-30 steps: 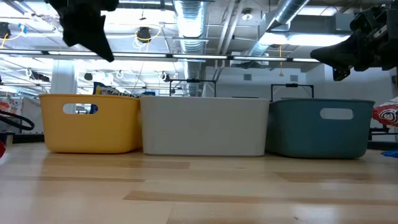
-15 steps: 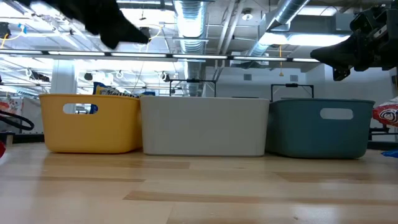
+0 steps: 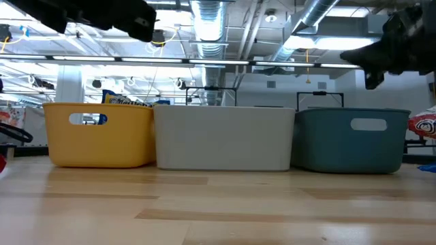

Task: Sort Maruchan noodles
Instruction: Put the top blue noodle pack into the yellow bin

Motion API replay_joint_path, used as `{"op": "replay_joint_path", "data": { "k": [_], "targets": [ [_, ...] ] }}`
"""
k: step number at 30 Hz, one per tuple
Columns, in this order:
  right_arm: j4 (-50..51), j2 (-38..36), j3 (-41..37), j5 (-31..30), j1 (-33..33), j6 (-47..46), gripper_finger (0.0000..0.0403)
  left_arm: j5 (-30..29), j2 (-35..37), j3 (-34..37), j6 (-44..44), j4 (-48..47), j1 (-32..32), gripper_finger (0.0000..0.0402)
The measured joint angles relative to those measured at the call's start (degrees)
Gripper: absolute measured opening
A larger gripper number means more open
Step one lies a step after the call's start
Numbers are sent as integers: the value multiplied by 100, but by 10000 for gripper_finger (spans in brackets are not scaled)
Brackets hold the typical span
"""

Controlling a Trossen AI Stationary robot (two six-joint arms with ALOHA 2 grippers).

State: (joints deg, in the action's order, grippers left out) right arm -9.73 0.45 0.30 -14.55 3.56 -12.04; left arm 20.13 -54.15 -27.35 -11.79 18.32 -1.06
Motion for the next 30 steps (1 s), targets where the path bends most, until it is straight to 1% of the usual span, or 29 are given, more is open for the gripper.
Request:
{"op": "replay_joint_path", "data": {
  "k": [2, 3, 5, 6, 8, 10, 11, 13, 15, 17, 20, 22, 24, 27, 30],
  "targets": [
    [-814, 39, -2, -113, -71, -140, 43, -85, 143, 152, 14, -37, 132, 0],
    [-1133, 126, -5, -75, -98, -153, 43, -116, 228, 242, 44, -52, 198, 0],
    [-1552, 337, -4, -93, -131, -163, 43, -138, 463, 399, 99, -66, 355, 0],
    [-1790, 481, -4, -251, -170, -172, 43, -144, 615, 463, 149, -27, 436, 0],
    [-1967, 856, 12, -863, -276, -376, 43, -216, 946, 605, 239, 120, 593, 0],
    [-1672, 1310, 84, -1547, -456, -530, 45, -482, 1271, 668, 364, 265, 699, 0],
    [-1535, 1549, 169, -1789, -581, -599, 49, -688, 1433, 673, 430, 268, 736, 0],
    [-1119, 2086, 447, -1950, -907, -806, 61, -1145, 1708, 677, 573, 263, 770, 0],
    [-484, 2603, 818, -1992, -1316, -1048, 79, -1538, 1890, 677, 695, 239, 772, 0],
    [291, 3191, 1261, -2140, -1791, -1221, 103, -1771, 2020, 677, 761, 187, 770, 0],
    [1361, 4171, 1858, -2419, -2615, -1711, 142, -1910, 2082, 677, 808, 176, 769, 0],
    [1887, 4832, 2166, -2410, -3202, -2077, 167, -1928, 2080, 677, 809, 149, 768, 0],
    [2074, 5466, 2409, -2274, -3746, -2398, 189, -1931, 2081, 677, 809, 128, 767, 0],
    [2038, 6313, 2584, -2146, -4399, -2464, 214, -1931, 2079, 677, 802, 21, 767, 0],
    [1897, 7010, 2753, -1993, -4844, -2629, 227, -1933, 2079, 679, 831, -16, 765, 0]
  ]
}}
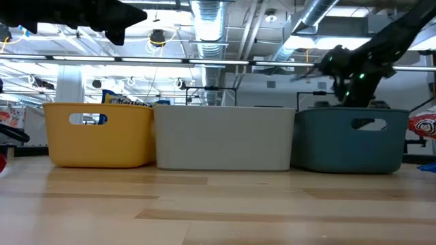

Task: Sort Maruchan noodles
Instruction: Put the top blue noodle pack into the yellow bin

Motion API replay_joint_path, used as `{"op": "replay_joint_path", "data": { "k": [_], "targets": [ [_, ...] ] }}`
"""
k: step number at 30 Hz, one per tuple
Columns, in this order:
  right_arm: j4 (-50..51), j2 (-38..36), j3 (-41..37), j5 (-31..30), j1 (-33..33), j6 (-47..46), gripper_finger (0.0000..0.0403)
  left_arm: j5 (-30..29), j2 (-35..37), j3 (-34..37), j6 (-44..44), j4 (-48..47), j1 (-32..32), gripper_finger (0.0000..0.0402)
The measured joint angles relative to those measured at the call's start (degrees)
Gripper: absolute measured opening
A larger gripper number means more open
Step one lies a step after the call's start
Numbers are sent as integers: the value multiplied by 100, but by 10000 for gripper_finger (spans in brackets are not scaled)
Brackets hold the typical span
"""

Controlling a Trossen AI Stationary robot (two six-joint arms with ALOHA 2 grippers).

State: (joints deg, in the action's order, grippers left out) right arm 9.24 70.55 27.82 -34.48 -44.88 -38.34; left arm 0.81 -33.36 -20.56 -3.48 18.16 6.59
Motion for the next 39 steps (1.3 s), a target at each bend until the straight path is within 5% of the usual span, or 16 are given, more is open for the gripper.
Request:
{"op": "replay_joint_path", "data": {
  "k": [16, 25, 39],
  "targets": [
    [-486, 1503, 307, -240, 23, -183, 195, -10, 0, 0, 118, -98, -1, 0],
    [-267, 1642, 314, -472, 198, 147, 16, -18, 0, -1, 118, -123, -2, 0],
    [763, -612, 287, -853, 1687, 285, 7, -18, 2, -2, 117, -117, -2, 0]
  ]
}}
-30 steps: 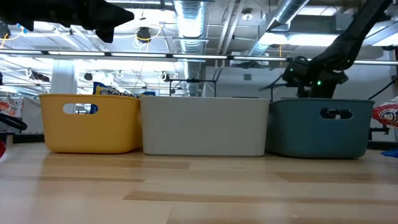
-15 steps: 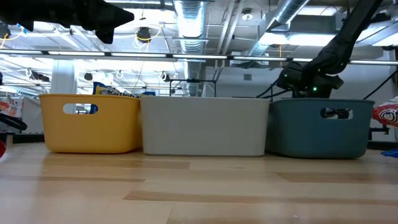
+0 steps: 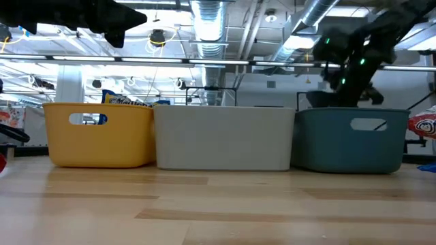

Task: Sort Maruchan noodles
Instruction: Put the top blue noodle pack into the yellow bin

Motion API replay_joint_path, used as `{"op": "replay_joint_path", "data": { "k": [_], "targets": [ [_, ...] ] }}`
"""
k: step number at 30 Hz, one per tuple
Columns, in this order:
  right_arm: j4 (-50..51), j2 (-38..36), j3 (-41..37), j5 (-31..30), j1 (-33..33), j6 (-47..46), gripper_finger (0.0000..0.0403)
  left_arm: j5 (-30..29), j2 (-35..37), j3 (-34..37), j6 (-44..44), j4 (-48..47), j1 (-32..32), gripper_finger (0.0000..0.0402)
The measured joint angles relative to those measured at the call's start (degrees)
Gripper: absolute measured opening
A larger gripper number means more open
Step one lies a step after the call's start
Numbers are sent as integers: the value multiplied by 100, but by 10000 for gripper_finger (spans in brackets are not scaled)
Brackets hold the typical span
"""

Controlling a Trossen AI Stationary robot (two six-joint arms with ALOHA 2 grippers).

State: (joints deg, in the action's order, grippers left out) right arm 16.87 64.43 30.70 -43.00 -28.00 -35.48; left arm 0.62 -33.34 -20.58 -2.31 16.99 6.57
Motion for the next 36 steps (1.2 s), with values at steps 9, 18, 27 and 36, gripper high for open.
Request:
{"op": "replay_joint_path", "data": {
  "k": [9, 18, 27, 36],
  "targets": [
    [112, -237, 4, 337, -86, -253, 64, 0, -2, 0, 2, -2, 0, 0],
    [23, 1212, 4, 431, -963, -1188, 191, 0, -2, 0, 5, -103, 0, 0],
    [-767, 2231, 60, 246, -1483, -1534, 251, 0, -2, 0, 7, -105, 0, 0],
    [-675, 2746, 148, 33, -1202, -1576, 177, 2, -4, 0, 152, -207, 0, 0]
  ]
}}
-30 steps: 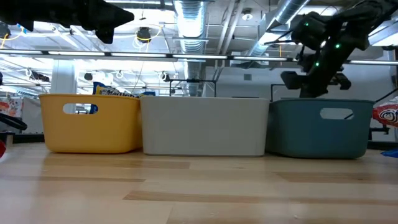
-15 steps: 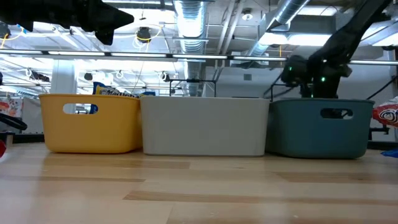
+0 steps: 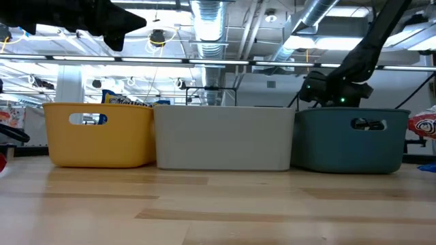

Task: Sort Maruchan noodles
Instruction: Put the top blue noodle pack into the yellow bin

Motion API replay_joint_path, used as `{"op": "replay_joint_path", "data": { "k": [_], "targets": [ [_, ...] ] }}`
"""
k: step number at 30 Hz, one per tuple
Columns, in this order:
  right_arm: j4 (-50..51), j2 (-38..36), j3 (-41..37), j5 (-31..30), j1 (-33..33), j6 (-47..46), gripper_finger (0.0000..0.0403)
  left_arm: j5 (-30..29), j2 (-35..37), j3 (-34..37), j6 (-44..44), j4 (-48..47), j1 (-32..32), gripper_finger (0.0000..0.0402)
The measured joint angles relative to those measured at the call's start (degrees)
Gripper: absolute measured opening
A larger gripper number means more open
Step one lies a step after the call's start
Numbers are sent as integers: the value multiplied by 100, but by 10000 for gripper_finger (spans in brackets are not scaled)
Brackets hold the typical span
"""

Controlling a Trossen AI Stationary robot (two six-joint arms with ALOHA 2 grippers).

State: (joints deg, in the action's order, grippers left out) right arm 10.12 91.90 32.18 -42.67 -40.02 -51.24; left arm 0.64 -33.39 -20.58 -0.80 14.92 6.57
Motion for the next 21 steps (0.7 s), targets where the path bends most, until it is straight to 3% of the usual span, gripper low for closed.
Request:
{"op": "replay_joint_path", "data": {
  "k": [5, 7, 12, 16, 21],
  "targets": [
    [62, 247, 6, -323, 103, 55, 44, 1, 0, 0, 7, -5, 0, 0],
    [102, 339, -6, -535, 146, 135, 14, 1, 2, 0, 22, -5, 0, 0],
    [501, 101, -50, -432, 446, 211, 7, 1, 2, 0, 13, -5, 0, 0],
    [1118, -437, -129, 374, 950, 125, 7, 1, 2, 0, 4, -5, 0, 0],
    [1856, -1273, -86, 366, 1684, -119, 7, 1, 2, 0, 2, -3, 0, 0]
  ]
}}
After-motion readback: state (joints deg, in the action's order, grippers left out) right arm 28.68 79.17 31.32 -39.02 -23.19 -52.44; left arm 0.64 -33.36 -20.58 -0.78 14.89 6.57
